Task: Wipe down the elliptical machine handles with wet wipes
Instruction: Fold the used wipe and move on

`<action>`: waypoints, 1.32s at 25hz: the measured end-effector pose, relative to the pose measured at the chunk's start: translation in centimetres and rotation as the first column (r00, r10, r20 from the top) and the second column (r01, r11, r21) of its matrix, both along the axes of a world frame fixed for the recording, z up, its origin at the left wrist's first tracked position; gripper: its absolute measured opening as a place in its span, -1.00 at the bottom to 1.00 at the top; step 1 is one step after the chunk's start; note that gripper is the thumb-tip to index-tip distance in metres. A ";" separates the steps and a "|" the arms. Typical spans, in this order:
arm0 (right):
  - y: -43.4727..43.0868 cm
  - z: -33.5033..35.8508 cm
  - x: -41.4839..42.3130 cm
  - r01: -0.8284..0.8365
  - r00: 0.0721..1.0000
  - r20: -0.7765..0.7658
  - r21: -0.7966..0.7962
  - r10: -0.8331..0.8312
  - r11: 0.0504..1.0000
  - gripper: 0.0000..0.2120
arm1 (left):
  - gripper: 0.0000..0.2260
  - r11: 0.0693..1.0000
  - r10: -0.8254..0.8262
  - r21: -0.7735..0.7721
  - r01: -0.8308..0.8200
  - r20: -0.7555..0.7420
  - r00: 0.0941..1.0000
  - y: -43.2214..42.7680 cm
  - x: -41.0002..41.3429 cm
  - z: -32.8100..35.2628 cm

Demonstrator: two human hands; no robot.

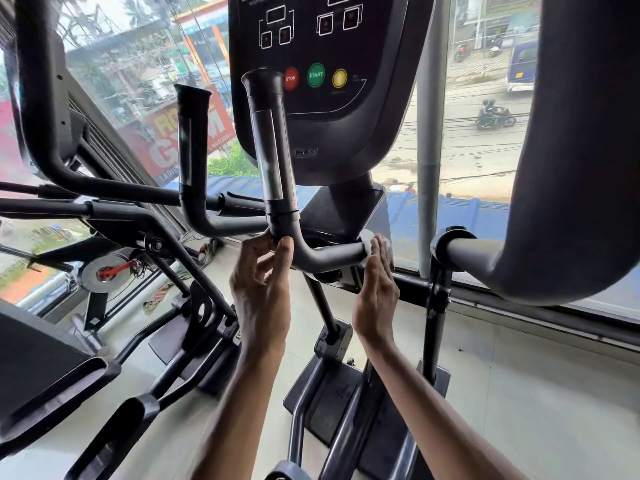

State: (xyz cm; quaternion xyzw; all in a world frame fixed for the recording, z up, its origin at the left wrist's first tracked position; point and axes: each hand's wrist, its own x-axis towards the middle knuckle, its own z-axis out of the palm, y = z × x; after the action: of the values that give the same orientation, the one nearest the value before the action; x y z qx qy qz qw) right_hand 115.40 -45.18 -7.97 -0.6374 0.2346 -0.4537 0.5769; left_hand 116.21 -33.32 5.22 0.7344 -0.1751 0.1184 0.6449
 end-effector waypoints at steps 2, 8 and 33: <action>1.9 1.5 -1.3 -0.026 0.995 0.086 -0.201 0.044 0.979 -0.53 | -0.91 1.000 -0.009 -0.007 0.009 0.003 1.000 0.0 0.0 0.0; 0.1 1.1 -1.0 0.134 0.991 0.082 -0.514 -0.107 0.847 -0.70 | -0.88 1.000 -0.010 -0.001 0.010 -0.010 1.000 0.1 0.2 0.0; -4.9 -0.5 0.0 0.124 0.978 -0.110 -0.369 -0.175 0.921 -0.74 | -0.98 1.000 -0.023 -0.010 0.022 -0.016 1.000 0.2 0.0 0.3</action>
State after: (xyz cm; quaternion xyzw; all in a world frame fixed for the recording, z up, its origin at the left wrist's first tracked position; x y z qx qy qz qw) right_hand 115.39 -50.06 -8.51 -0.7427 0.2357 -0.4856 0.3962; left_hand 116.17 -33.09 5.53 0.7301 -0.1775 0.1060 0.6513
